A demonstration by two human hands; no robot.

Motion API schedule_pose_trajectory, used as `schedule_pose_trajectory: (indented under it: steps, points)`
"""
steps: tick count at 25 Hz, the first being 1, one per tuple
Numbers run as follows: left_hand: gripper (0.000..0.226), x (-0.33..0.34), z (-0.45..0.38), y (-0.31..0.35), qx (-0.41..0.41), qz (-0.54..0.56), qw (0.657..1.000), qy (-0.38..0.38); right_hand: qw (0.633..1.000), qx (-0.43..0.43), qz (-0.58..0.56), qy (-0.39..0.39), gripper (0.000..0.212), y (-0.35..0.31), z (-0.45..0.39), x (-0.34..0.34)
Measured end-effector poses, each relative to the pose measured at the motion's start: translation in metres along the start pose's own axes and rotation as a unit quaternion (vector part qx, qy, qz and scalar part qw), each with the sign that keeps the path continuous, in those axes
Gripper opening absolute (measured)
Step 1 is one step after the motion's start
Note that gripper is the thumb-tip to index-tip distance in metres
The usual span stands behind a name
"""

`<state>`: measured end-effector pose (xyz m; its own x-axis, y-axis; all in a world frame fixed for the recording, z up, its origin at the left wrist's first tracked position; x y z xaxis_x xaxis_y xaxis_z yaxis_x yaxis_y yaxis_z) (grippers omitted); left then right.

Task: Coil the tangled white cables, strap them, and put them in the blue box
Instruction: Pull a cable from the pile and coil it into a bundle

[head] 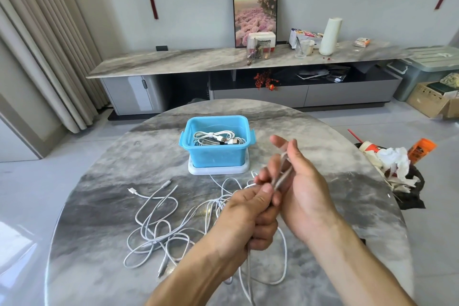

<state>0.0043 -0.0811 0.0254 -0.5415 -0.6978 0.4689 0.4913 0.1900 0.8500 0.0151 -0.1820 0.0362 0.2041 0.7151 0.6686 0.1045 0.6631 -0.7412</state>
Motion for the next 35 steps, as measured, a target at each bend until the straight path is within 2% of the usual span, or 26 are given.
schedule_pose_trajectory:
  steps: [2, 4, 6, 8, 10, 12, 14, 16, 19, 21, 24, 26, 29, 33, 35]
  points:
    - [0.029, -0.011, -0.001, 0.006, 0.032, 0.015, 0.997, 0.063, 0.992, 0.082, 0.036, -0.088, 0.053, 0.017, 0.006, 0.006]
    - [0.031, -0.024, 0.001, 0.014, 0.065, 0.010, 0.989, 0.135, 0.973, 0.134, 0.121, -0.144, 0.065, 0.039, 0.013, 0.012]
    - [0.030, -0.036, 0.001, 0.021, 0.085, 0.039, 0.981, 0.173, 0.954, 0.160, 0.191, -0.168, 0.055, 0.048, 0.017, 0.013]
    - [0.028, -0.044, 0.000, 0.031, 0.102, 0.142, 0.974, 0.145, 0.932, 0.177, 0.237, -0.211, 0.028, 0.041, 0.020, 0.014]
    - [0.029, -0.055, 0.001, 0.046, 0.117, 0.243, 0.956, 0.114, 0.905, 0.191, 0.277, -0.259, 0.013, 0.029, 0.021, 0.011]
    - [0.028, -0.067, 0.004, 0.058, 0.125, 0.280, 0.945, 0.109, 0.893, 0.218, 0.268, -0.287, 0.022, 0.025, 0.023, 0.009]
    - [0.026, -0.074, 0.007, 0.064, 0.133, 0.278, 0.943, 0.122, 0.895, 0.223, 0.266, -0.282, 0.030, 0.018, 0.020, 0.003]
    - [0.027, -0.078, 0.010, 0.066, 0.139, 0.248, 0.948, 0.145, 0.908, 0.189, 0.253, -0.275, 0.033, 0.000, 0.014, -0.005]
    - [0.029, -0.071, 0.012, 0.068, 0.145, 0.166, 0.966, 0.138, 0.963, 0.092, 0.093, -0.236, 0.036, -0.040, 0.004, -0.015]
    - [0.030, -0.062, 0.011, 0.065, 0.154, 0.068, 0.977, 0.129, 0.981, 0.048, 0.025, -0.188, 0.027, -0.053, 0.004, -0.017]
    - [0.032, -0.048, 0.004, 0.054, 0.184, -0.158, 0.960, 0.136, 0.990, 0.015, -0.005, -0.140, 0.030, -0.051, 0.006, -0.013]
    - [0.034, -0.039, 0.000, 0.044, 0.182, -0.243, 0.947, 0.108, 0.991, -0.007, -0.015, -0.131, 0.028, -0.045, 0.006, -0.008]
    - [0.033, -0.025, 0.000, 0.028, 0.138, -0.286, 0.947, 0.042, 0.992, -0.033, -0.020, -0.117, 0.023, -0.038, 0.004, -0.003]
    - [0.035, -0.013, 0.001, 0.023, 0.100, -0.299, 0.949, 0.011, 0.994, -0.057, -0.016, -0.088, 0.018, -0.037, 0.003, -0.004]
    - [0.039, -0.016, 0.001, 0.028, 0.143, -0.382, 0.912, 0.041, 0.996, -0.050, -0.011, -0.071, 0.018, -0.036, 0.002, -0.007]
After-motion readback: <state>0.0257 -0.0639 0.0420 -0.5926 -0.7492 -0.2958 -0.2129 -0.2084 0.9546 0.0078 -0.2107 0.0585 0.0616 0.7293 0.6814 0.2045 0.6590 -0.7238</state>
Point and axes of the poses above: each hand's wrist, its own z-axis away from the middle knuckle, its own x-axis out of the palm, y = z × x, the point moved 4 cm from there along -z, towards the middle knuckle, and after that the axes turned 3 degrees about -x, right-handed, at the moved point
